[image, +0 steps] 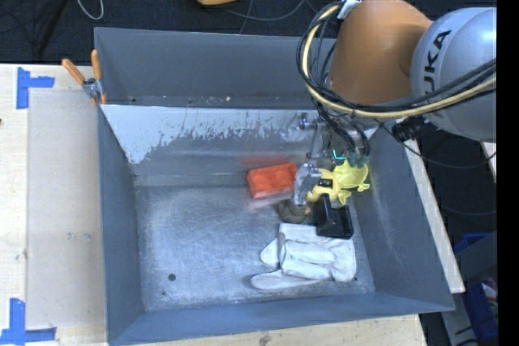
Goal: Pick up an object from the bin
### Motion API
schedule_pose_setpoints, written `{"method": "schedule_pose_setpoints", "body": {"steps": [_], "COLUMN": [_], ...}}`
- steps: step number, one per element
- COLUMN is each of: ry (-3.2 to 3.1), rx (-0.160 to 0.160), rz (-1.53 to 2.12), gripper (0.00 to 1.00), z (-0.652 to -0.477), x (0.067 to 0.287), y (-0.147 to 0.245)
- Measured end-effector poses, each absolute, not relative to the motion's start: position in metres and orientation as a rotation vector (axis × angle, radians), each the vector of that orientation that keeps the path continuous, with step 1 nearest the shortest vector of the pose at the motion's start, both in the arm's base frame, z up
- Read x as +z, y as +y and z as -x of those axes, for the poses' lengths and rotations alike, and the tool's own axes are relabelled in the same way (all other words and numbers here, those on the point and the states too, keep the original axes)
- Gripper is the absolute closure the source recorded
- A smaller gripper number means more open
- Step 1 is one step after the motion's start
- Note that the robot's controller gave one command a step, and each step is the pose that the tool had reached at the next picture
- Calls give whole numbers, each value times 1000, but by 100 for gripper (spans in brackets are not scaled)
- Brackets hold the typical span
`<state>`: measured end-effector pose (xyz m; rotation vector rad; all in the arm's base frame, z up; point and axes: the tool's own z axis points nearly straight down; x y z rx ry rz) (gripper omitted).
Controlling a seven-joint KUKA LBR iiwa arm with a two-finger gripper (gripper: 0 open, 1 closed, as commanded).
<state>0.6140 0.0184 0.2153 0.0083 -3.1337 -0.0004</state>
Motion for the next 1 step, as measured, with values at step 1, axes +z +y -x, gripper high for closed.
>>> {"method": "schedule_pose_setpoints", "body": {"steps": [1], "ry": [-3141], "rx": [-1], "rz": [-8], "gripper": [0], "z": [-616], "x": [220], "y": [18]}}
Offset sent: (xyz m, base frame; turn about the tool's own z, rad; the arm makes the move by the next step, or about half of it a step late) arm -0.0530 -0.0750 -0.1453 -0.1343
